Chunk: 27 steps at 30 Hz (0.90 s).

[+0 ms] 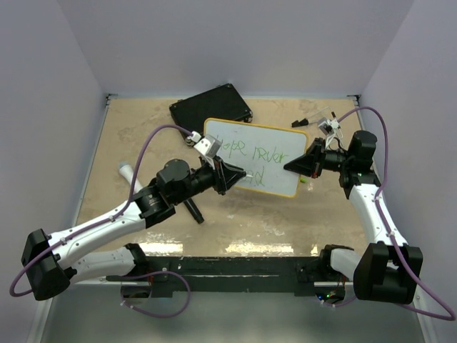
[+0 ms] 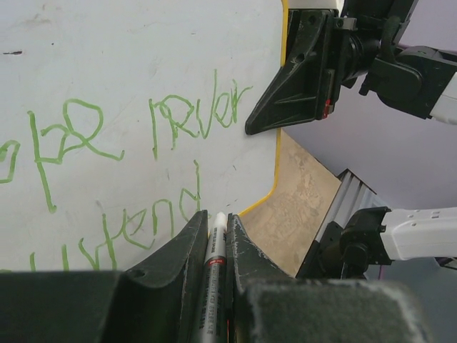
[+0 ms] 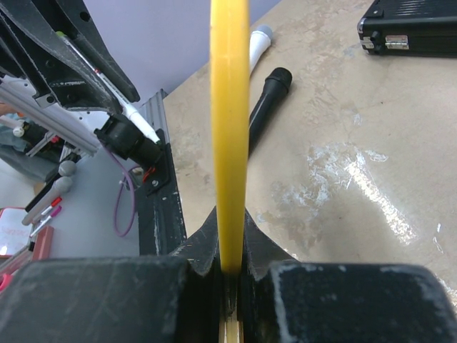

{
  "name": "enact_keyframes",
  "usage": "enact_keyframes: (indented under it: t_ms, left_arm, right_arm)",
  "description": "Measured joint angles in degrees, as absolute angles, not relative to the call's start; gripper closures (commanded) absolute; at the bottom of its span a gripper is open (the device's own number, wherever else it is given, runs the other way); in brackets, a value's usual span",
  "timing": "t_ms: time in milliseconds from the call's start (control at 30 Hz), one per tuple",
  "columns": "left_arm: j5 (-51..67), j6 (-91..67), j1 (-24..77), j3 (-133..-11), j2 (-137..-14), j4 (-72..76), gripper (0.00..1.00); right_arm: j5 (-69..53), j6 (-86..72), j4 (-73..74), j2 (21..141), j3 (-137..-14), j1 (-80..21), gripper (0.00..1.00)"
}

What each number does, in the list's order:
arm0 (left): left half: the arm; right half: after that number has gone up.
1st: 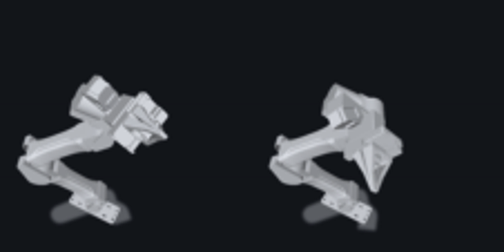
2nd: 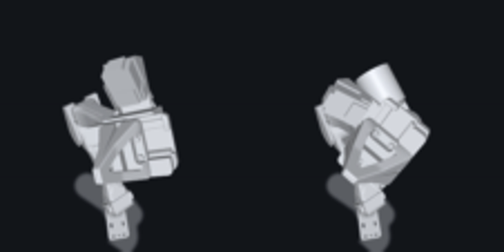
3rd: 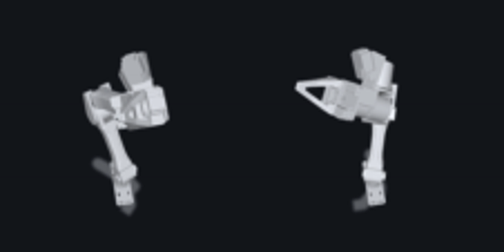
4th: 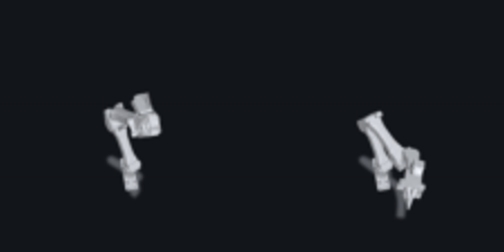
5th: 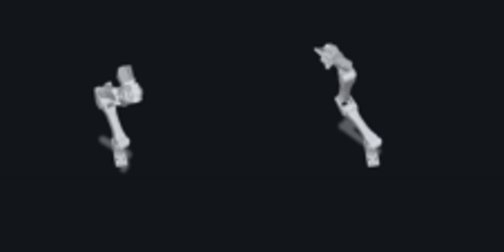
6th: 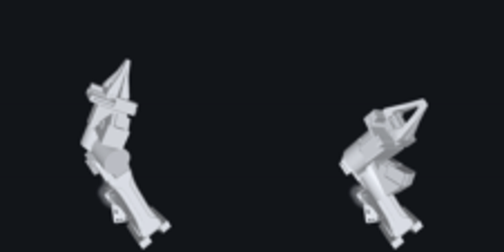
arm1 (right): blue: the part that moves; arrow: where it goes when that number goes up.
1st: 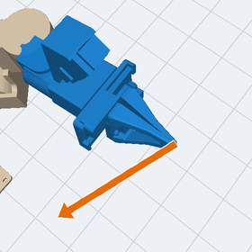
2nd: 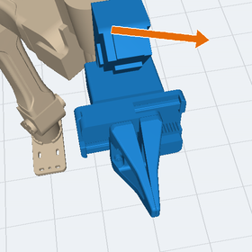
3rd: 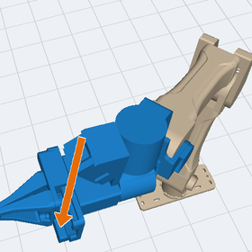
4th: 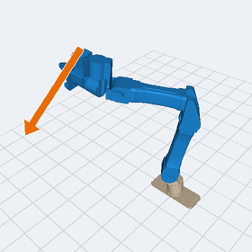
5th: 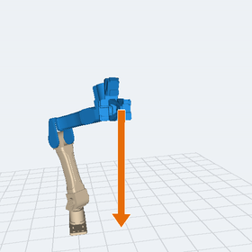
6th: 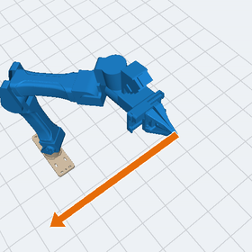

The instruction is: Write a sentence on the whiteboard

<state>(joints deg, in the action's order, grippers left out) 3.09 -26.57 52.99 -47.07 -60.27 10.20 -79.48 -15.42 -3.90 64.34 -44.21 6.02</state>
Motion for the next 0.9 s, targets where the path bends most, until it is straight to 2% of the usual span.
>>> enact_keyframes:
  t_ms: [900]
  left_arm:
    - [-2.5,-24.4,56.8,-52.8,-74.3,11.1,1.0]
  right_arm:
    - [-79.5,-15.4,-3.9,64.3,-44.1,6.1,1.0]
